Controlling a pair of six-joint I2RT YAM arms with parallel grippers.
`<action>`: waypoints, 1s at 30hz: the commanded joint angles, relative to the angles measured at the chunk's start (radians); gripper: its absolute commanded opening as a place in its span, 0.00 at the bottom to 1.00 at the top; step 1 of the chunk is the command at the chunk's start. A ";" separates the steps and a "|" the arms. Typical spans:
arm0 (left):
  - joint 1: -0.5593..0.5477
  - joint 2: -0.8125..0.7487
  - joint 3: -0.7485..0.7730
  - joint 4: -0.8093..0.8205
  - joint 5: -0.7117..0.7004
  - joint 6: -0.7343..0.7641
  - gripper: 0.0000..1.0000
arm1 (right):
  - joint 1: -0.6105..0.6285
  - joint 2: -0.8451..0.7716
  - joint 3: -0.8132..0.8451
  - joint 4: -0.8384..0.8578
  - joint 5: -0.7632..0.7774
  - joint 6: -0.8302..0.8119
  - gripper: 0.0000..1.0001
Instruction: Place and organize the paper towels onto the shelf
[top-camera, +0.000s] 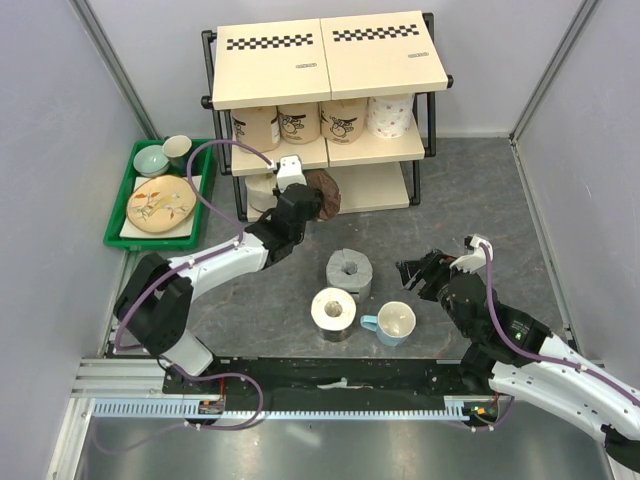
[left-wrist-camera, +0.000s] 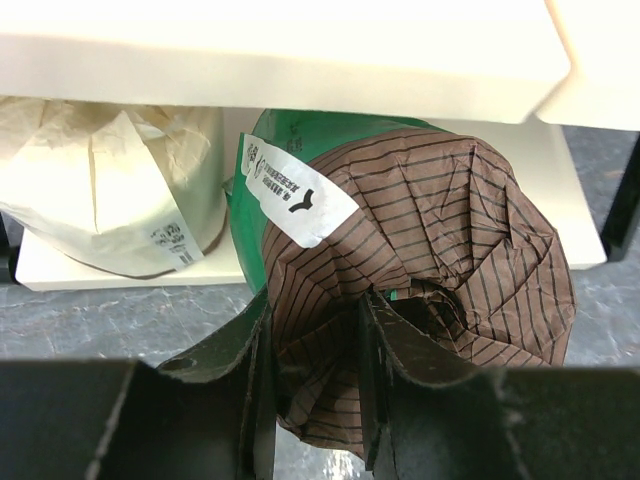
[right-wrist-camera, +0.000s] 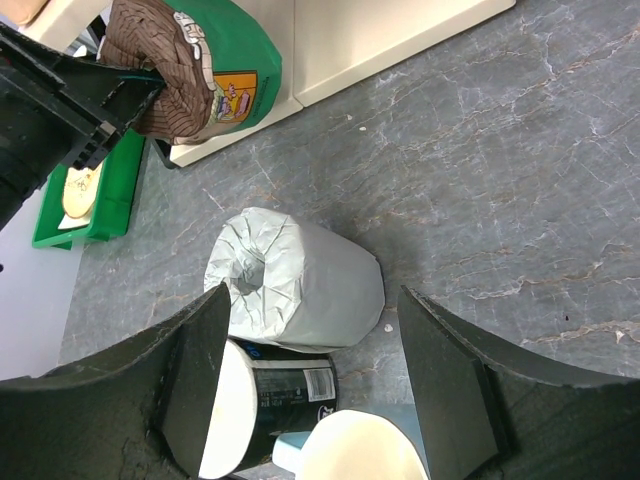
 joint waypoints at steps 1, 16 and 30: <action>0.012 0.020 0.067 0.120 -0.045 0.040 0.30 | 0.004 -0.006 0.002 0.002 0.018 0.006 0.76; 0.046 0.103 0.130 0.130 -0.027 0.058 0.29 | 0.005 -0.009 0.001 -0.011 0.024 0.001 0.76; 0.084 0.147 0.145 0.116 0.004 0.066 0.30 | 0.004 0.001 -0.005 -0.017 0.024 0.003 0.76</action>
